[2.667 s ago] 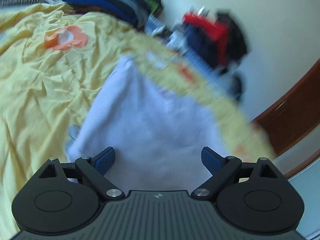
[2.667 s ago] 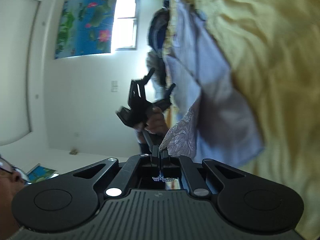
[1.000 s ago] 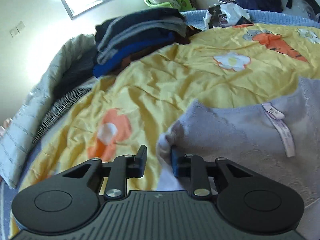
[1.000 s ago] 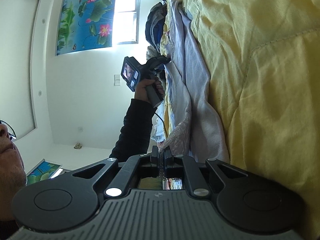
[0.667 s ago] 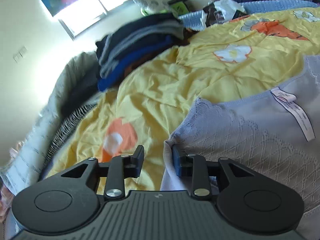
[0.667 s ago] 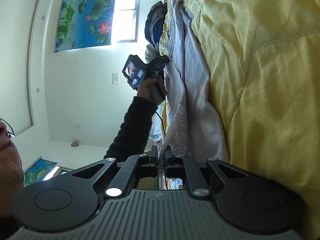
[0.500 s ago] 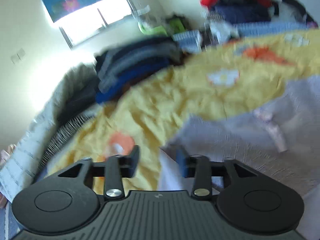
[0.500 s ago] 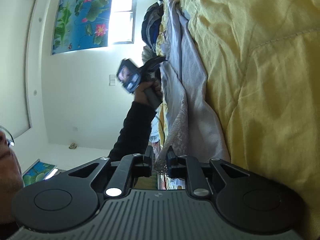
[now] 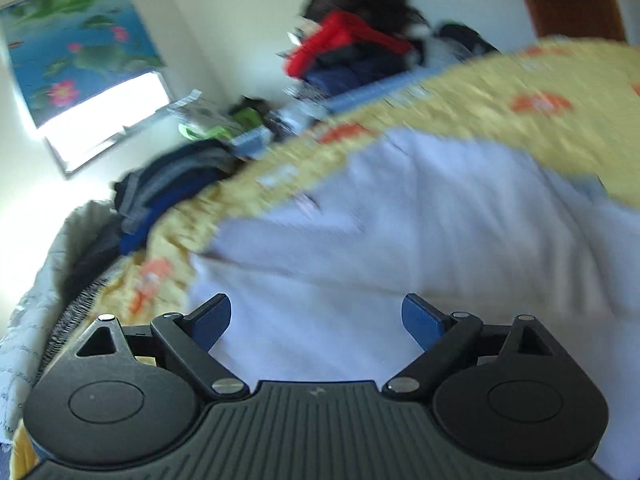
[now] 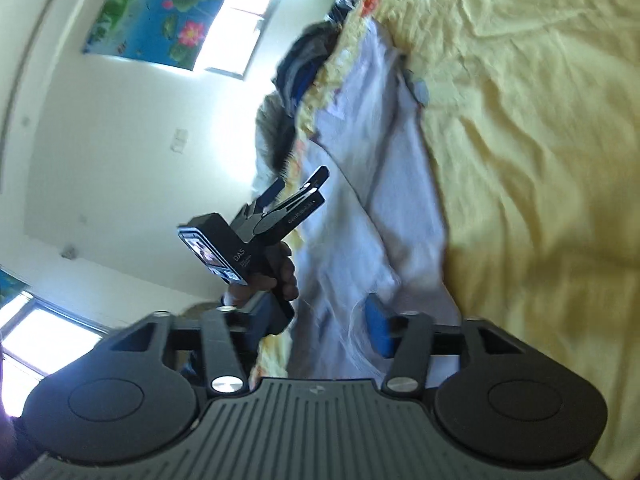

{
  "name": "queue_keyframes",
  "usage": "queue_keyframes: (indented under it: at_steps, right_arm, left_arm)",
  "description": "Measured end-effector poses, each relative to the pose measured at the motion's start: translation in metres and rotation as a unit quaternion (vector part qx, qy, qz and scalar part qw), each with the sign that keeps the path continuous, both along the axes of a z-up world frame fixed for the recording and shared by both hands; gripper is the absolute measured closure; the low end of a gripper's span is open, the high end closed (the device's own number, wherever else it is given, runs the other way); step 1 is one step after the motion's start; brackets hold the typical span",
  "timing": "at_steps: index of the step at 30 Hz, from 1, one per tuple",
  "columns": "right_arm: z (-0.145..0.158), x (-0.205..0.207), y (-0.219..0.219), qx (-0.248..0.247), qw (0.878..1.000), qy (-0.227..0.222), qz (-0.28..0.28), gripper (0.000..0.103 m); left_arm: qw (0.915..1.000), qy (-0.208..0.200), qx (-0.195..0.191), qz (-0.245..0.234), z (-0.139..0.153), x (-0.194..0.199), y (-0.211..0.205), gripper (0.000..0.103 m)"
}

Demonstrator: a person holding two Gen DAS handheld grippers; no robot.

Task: Fold small clothes

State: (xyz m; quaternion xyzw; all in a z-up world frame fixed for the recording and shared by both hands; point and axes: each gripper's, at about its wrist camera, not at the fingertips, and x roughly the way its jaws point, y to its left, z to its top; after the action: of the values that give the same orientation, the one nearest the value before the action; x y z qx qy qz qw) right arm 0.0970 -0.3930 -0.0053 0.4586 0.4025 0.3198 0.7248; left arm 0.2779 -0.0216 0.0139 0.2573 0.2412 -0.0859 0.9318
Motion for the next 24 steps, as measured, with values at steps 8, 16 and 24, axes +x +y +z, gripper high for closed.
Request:
queue_keyframes:
  at_steps: [8,16,24]
  right_arm:
    - [0.008,-0.019,-0.009,-0.074,0.994,0.002,-0.077,0.047]
    - [0.007,0.046,0.056,-0.081,0.996,-0.018,0.038,0.043]
    - [-0.008,0.036,0.058,-0.133,0.988,-0.005,0.085,0.056]
  left_arm:
    - [0.9968,0.034,-0.069,0.024,-0.002,0.010,0.016,0.010]
    - [0.9946,0.046,-0.089,0.028,-0.004,0.013,0.021,0.009]
    - [0.9954,0.039,-0.083,0.029,-0.004,0.011,0.019,0.009]
